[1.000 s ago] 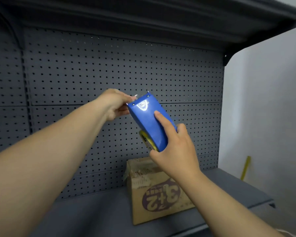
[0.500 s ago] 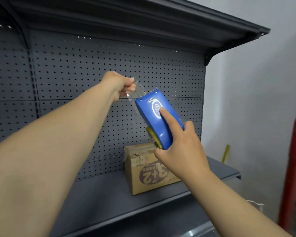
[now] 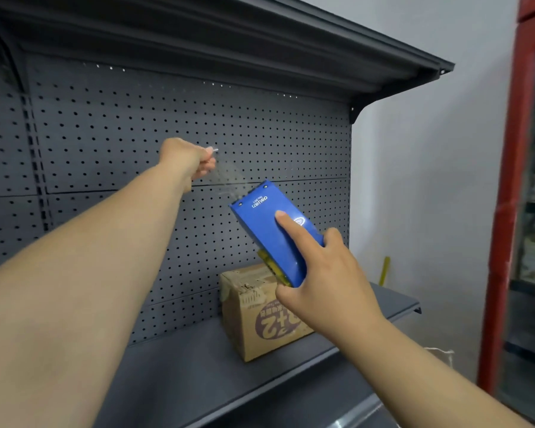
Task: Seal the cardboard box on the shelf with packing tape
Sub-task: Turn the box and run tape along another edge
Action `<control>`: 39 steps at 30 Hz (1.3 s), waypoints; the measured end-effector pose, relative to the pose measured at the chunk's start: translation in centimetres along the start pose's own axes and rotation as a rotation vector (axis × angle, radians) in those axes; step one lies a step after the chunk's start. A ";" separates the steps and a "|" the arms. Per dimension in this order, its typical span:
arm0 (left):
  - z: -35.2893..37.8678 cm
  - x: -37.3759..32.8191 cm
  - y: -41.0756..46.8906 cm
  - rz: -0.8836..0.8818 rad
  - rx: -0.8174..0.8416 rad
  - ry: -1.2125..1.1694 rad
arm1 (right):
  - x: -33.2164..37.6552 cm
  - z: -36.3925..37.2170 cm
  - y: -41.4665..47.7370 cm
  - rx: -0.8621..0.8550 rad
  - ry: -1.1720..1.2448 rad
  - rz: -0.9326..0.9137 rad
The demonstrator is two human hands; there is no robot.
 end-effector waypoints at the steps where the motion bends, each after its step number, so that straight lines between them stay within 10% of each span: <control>1: -0.3 0.7 0.7 0.001 -0.002 0.005 | 0.1 0.6 0.2 0.006 -0.009 0.012; 24: 2.5 22.9 16.0 -0.173 0.436 0.068 | 1.5 14.9 1.7 0.369 -0.238 0.267; 39: 7.1 28.5 18.3 -0.236 0.408 0.196 | 1.0 16.4 2.2 0.471 -0.288 0.278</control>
Point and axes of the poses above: each hand's wrist, its own y-axis towards the middle knuckle, its own z-axis out of the palm, x = y × z, the point moved 6 cm from there along y, towards the middle knuckle, and after that the axes turned 15 degrees about -z, right-handed, at the moved point
